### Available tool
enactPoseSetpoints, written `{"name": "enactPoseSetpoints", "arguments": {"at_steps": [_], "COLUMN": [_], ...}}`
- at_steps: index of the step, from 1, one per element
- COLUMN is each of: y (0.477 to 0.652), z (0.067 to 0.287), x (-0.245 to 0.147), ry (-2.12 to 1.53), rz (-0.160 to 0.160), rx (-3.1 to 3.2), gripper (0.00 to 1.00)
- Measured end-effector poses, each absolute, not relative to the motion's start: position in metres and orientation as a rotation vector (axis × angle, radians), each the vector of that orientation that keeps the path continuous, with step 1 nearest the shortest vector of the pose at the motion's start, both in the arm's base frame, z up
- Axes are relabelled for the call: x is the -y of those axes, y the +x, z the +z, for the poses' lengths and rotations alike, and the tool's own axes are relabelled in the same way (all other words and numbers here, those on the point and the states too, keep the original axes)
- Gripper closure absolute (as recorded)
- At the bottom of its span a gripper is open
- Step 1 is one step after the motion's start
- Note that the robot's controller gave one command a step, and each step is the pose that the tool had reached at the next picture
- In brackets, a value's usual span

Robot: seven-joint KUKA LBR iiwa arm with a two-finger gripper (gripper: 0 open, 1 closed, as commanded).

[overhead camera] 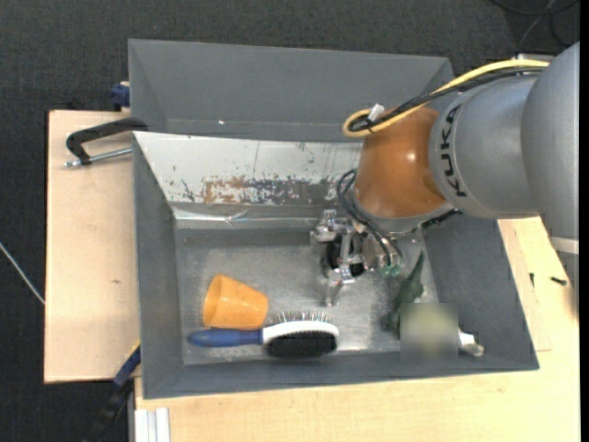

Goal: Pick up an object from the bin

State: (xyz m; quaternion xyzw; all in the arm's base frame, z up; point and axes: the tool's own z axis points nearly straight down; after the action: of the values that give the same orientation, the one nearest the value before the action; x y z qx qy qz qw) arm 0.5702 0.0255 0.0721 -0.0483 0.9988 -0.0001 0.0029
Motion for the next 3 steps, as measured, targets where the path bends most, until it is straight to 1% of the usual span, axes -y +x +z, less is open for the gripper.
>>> {"name": "enactPoseSetpoints", "arguments": {"at_steps": [1,2,3], "y": [0.585,0.583,0.583], "z": [0.073,0.080,0.080], "x": [0.063,-0.005,-0.001], "ry": [-0.385,-0.251,-0.246], "rz": [0.000,0.007,0.002], "rx": [-3.105,-3.124,-3.125], "gripper": [0.00,0.00,1.00]}}
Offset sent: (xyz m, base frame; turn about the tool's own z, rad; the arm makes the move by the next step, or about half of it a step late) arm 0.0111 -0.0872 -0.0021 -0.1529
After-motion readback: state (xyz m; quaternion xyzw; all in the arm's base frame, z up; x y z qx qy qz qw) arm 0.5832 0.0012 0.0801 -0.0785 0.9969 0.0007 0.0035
